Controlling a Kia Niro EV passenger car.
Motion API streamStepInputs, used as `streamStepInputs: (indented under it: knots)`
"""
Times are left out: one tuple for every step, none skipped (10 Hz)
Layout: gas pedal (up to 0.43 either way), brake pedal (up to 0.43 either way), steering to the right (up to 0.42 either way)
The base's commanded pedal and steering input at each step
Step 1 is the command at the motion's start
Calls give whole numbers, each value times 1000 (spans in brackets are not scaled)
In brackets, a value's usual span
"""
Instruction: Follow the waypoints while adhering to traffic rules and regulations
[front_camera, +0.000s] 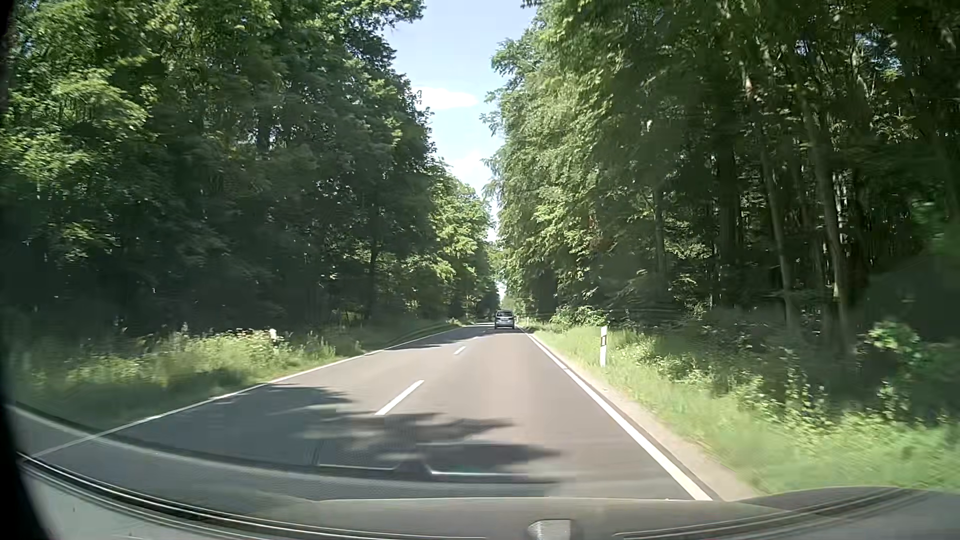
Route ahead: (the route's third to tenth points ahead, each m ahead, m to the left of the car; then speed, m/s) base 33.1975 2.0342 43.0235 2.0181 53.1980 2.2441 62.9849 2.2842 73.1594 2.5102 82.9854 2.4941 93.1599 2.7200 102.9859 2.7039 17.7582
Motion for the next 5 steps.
streamStepInputs:
  knots:
    - [169,30,-3]
    - [169,30,-3]
    - [169,30,-3]
    - [169,30,-3]
    - [169,30,-3]
